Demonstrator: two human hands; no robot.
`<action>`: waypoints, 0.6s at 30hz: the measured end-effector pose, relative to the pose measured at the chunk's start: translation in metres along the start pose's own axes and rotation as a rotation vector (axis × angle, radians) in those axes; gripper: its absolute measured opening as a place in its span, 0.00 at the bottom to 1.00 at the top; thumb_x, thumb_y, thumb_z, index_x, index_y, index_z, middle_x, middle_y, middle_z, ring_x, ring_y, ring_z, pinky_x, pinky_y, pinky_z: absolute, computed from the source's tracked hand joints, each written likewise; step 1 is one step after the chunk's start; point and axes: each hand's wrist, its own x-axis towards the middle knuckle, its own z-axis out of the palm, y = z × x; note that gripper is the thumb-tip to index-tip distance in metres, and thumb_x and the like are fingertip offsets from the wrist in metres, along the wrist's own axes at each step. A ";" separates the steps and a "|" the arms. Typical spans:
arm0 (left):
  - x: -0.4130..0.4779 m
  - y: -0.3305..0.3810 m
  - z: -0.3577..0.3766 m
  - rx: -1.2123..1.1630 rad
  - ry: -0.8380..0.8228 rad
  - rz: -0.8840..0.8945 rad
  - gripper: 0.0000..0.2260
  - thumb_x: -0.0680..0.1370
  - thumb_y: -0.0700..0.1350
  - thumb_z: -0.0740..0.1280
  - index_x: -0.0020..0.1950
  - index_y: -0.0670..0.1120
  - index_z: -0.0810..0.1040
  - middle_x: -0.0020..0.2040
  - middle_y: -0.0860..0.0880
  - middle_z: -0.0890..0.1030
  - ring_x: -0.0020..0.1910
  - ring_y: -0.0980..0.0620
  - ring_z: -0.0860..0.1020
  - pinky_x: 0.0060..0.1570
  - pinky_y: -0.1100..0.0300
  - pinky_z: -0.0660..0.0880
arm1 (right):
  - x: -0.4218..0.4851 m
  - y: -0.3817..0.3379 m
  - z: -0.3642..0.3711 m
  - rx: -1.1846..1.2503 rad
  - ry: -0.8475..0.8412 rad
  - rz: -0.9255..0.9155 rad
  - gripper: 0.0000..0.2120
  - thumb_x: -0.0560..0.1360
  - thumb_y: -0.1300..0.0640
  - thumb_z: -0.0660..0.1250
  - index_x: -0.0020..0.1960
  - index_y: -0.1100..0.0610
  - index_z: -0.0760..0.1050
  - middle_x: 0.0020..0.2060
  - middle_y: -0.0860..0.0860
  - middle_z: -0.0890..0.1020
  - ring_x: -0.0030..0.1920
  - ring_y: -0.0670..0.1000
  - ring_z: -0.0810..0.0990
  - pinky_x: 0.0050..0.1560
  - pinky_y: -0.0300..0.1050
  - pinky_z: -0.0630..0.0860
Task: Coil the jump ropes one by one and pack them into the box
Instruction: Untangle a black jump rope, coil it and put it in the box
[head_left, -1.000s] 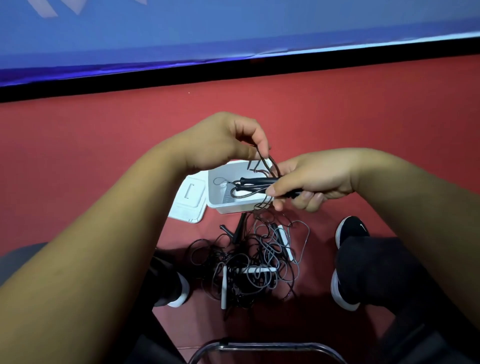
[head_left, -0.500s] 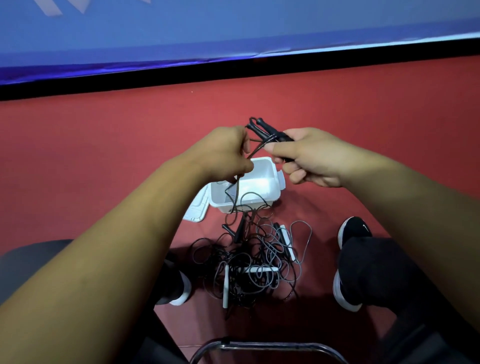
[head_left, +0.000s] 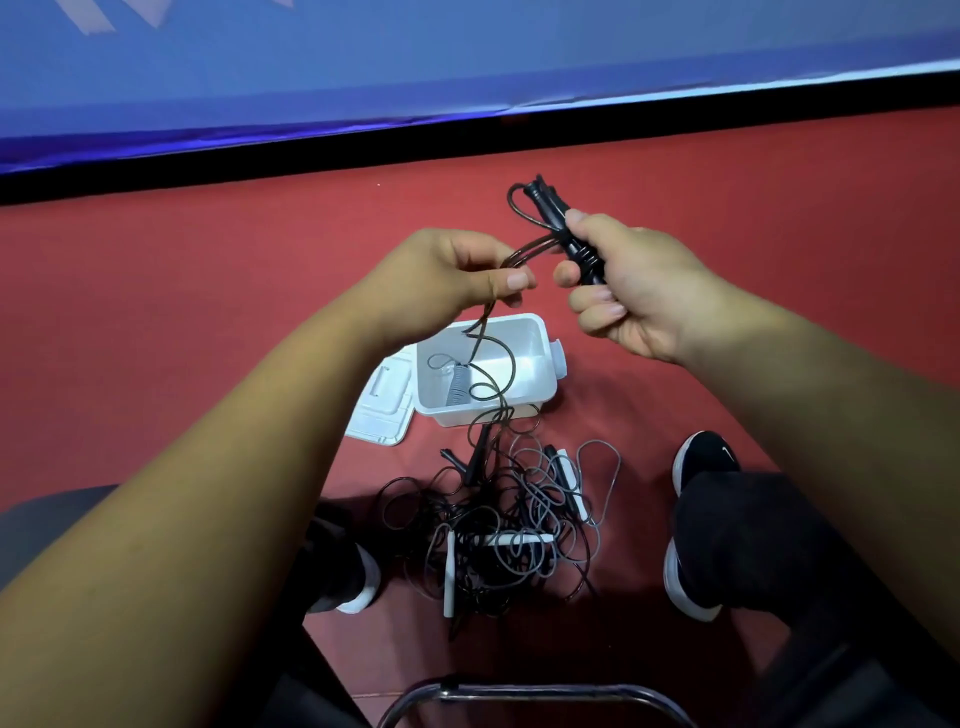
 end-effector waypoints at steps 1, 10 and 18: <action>-0.001 0.001 0.000 -0.035 -0.039 0.008 0.08 0.81 0.41 0.72 0.59 0.45 0.86 0.52 0.39 0.86 0.51 0.52 0.83 0.62 0.54 0.78 | 0.001 -0.002 -0.001 0.029 0.004 0.004 0.10 0.85 0.48 0.66 0.57 0.55 0.74 0.34 0.52 0.74 0.27 0.46 0.58 0.21 0.37 0.55; 0.004 -0.004 -0.005 0.283 -0.143 -0.173 0.05 0.80 0.40 0.74 0.53 0.47 0.87 0.43 0.46 0.86 0.40 0.54 0.83 0.44 0.58 0.83 | -0.003 0.001 -0.001 -0.013 -0.118 0.018 0.15 0.82 0.45 0.70 0.58 0.57 0.79 0.34 0.49 0.73 0.30 0.46 0.55 0.23 0.37 0.53; 0.008 0.010 0.008 0.161 0.285 -0.025 0.17 0.84 0.54 0.66 0.46 0.41 0.79 0.33 0.44 0.79 0.28 0.46 0.80 0.33 0.51 0.82 | 0.005 -0.003 -0.009 0.022 0.135 -0.078 0.10 0.84 0.50 0.70 0.54 0.53 0.71 0.34 0.51 0.74 0.27 0.47 0.59 0.22 0.38 0.57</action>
